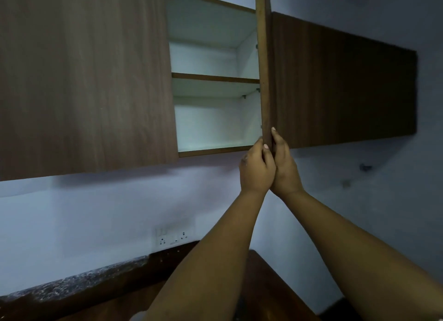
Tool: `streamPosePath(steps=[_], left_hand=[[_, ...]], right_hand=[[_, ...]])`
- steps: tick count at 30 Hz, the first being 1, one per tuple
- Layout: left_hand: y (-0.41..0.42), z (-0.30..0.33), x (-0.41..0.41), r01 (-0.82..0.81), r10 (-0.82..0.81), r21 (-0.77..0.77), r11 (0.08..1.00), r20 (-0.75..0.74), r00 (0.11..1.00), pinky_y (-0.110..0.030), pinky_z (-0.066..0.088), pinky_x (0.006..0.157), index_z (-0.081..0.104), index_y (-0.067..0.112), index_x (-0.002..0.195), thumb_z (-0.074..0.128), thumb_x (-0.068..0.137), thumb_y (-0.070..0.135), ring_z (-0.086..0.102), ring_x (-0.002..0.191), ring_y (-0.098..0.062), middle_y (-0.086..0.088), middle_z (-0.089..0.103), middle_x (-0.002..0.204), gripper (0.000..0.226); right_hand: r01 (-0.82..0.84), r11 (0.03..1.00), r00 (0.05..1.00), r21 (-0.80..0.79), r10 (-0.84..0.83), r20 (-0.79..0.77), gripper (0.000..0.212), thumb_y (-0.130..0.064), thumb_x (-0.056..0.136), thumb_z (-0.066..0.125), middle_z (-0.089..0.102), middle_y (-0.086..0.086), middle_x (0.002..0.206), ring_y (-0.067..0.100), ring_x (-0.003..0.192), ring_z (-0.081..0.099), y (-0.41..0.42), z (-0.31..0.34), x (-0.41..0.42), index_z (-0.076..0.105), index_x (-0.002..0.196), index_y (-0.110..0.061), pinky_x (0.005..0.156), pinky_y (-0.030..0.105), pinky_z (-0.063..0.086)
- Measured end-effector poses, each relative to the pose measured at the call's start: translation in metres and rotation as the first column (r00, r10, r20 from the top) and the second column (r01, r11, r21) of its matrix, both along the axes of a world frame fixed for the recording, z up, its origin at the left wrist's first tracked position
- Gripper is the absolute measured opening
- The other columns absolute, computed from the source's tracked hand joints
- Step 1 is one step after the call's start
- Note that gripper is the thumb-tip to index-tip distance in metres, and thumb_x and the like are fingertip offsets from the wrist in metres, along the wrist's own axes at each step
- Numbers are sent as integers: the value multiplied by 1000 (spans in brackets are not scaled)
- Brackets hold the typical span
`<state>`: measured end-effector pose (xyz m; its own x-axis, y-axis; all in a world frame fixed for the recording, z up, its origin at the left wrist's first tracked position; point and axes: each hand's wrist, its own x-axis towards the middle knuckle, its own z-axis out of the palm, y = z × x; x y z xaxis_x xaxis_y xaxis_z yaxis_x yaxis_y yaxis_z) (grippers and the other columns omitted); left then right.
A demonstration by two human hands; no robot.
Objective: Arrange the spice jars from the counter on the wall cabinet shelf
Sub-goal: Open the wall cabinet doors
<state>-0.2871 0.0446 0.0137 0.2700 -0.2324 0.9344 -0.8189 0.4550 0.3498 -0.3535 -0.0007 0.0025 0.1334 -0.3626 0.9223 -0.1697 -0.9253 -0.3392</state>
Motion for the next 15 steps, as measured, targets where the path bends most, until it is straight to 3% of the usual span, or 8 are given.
streamPosePath(steps=[6,9,15], left_hand=[[-27,-1,-51,66,-67,16,998,112,991,-27,54,83,63,5,126,45,100,15,68,94,-20,-11,73,107,33],[-42,-1,-88,112,-114,21,993,133,985,-30,54,90,63,4,126,47,100,13,67,99,-21,-12,71,110,33],[-89,-12,-159,206,-206,64,976,-17,978,-34,52,98,65,7,125,51,99,17,64,110,-18,-8,69,119,31]], right_hand=[[129,991,991,-32,-130,-40,66,-25,100,50,33,9,156,24,134,45,-13,5,-69,14,155,-23,102,32,42],[113,993,993,-32,-114,-14,57,-24,103,44,36,8,153,15,128,46,-30,6,-106,20,154,-21,103,32,44],[263,964,960,-39,-266,-88,56,-33,102,36,39,10,146,29,112,57,-71,5,-174,19,155,-24,81,32,45]])
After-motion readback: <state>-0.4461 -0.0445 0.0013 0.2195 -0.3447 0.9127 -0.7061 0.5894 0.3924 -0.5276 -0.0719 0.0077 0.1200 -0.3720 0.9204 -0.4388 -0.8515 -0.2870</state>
